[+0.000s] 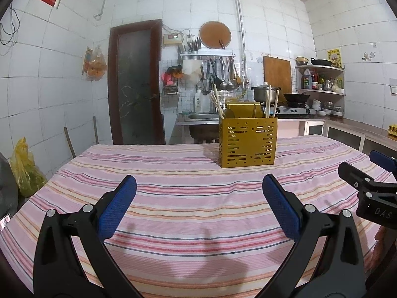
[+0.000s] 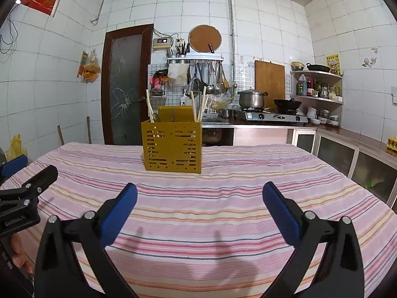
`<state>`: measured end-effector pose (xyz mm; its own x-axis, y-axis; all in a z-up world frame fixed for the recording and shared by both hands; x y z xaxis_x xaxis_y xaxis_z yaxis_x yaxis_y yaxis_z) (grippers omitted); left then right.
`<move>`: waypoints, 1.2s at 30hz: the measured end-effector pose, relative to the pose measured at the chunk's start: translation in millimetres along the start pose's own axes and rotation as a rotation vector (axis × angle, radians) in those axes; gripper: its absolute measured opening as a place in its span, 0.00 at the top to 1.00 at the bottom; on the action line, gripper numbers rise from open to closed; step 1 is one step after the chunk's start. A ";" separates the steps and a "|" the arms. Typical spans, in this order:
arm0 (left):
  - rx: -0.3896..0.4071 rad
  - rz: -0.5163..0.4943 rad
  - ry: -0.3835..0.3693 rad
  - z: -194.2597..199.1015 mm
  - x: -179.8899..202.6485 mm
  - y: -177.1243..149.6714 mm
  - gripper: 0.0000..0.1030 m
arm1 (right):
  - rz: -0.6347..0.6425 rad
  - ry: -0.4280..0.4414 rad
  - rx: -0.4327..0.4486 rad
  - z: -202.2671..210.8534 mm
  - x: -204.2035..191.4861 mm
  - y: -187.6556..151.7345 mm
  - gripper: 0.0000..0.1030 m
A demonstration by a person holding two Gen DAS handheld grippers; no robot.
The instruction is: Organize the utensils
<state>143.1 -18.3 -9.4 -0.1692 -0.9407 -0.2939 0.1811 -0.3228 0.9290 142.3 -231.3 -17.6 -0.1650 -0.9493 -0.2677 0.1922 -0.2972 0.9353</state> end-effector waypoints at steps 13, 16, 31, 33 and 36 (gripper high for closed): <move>0.024 0.016 0.010 4.8 -3.2 1.2 0.05 | 0.022 -0.002 0.006 2.9 -3.8 -2.2 0.04; 0.027 0.013 0.010 5.3 -2.9 1.8 0.05 | 0.023 -0.003 0.005 2.8 -3.8 -2.3 0.04; 0.022 0.020 0.010 4.6 -1.5 1.1 0.05 | 0.021 -0.002 0.006 3.2 -3.2 -2.3 0.04; 0.022 0.020 0.010 4.7 -1.5 1.1 0.05 | 0.023 -0.002 0.005 2.9 -3.3 -2.4 0.04; 0.022 0.020 0.010 4.7 -1.5 1.2 0.05 | 0.023 -0.003 0.005 3.2 -3.1 -2.4 0.04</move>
<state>139.0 -16.7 -6.9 -0.1559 -0.9479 -0.2777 0.1633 -0.3020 0.9392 139.3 -227.3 -18.3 -0.1631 -0.9556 -0.2456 0.1907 -0.2747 0.9424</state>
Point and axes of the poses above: each gripper's, at about its wrist camera, not at the fingertips, and z roughly against the way its jaws point, x to its right, y to its top, the point moved 7 cm from there along -z, roughly the way its jaws point, and after that the axes turned 15 degrees about -z, right-handed, at the moved point
